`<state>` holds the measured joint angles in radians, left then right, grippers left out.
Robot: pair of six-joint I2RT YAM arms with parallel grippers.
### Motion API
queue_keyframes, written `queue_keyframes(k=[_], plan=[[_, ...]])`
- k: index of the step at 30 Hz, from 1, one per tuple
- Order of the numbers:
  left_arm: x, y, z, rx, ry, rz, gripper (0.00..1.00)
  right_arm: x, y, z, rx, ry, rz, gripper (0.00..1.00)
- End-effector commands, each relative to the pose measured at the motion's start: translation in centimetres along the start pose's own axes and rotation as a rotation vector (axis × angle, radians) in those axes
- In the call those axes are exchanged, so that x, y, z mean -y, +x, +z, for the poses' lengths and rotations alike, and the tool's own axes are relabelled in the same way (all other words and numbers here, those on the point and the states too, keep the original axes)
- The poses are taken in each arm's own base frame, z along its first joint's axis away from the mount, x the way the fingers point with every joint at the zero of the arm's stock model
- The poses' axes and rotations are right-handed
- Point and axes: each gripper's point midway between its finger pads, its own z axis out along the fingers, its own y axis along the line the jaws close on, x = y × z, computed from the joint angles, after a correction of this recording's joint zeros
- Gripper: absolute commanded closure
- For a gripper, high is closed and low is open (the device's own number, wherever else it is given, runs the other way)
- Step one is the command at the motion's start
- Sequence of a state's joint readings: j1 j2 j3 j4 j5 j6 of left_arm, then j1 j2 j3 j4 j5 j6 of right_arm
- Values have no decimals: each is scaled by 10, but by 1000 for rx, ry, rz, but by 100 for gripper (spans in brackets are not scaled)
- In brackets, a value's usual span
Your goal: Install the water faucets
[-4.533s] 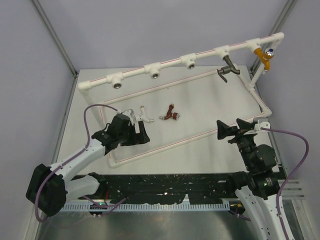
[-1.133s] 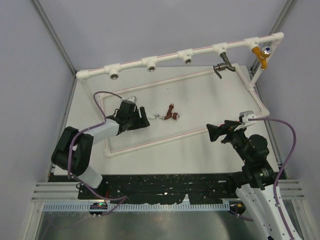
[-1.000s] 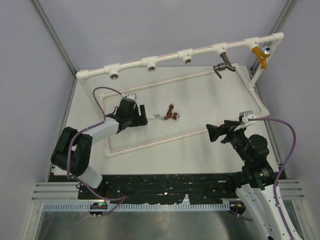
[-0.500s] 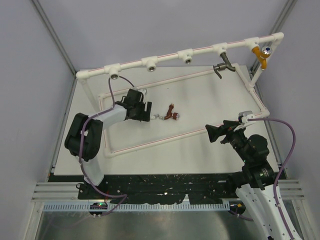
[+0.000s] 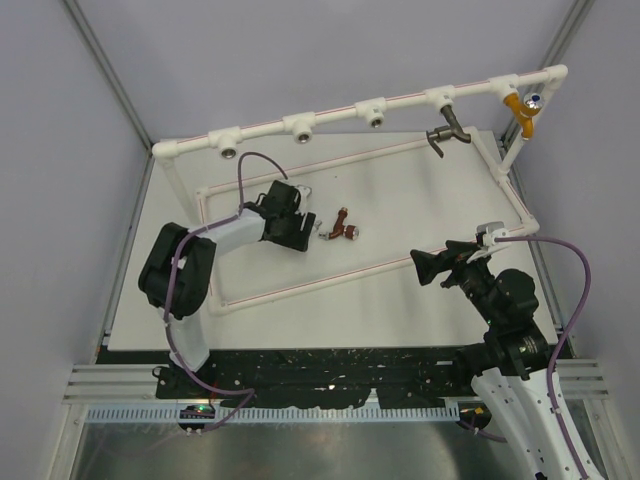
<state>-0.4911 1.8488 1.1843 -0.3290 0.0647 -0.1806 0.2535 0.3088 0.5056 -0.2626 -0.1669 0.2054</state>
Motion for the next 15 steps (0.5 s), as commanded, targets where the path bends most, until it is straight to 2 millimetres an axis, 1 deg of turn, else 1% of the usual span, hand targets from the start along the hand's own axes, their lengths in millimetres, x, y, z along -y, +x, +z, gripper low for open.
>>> queue_keyframes(k=[1,3,4,6,12,14,15], plan=[[11,-11,-1,10,6,67,30,-6,-15,2,40,-26,-19,3],[5,-11,0,12,-36,59,30,-6,-15,2,40,-28,-20,3],[-2,-12,1,14,-80,34,29,-6,-15,2,40,-28,-20,3],[-8,-16,2,34,-118,8,27,-6,-14,3,37,-27,-20,3],[-3,-28,10,47,-99,-4,30,-6,-13,4,30,-29,-19,3],[-1,-27,14,29,-93,-6,33,-5,-12,4,30,-26,-20,3],[0,-27,16,24,-88,-8,36,-5,-13,4,33,-25,-20,3]])
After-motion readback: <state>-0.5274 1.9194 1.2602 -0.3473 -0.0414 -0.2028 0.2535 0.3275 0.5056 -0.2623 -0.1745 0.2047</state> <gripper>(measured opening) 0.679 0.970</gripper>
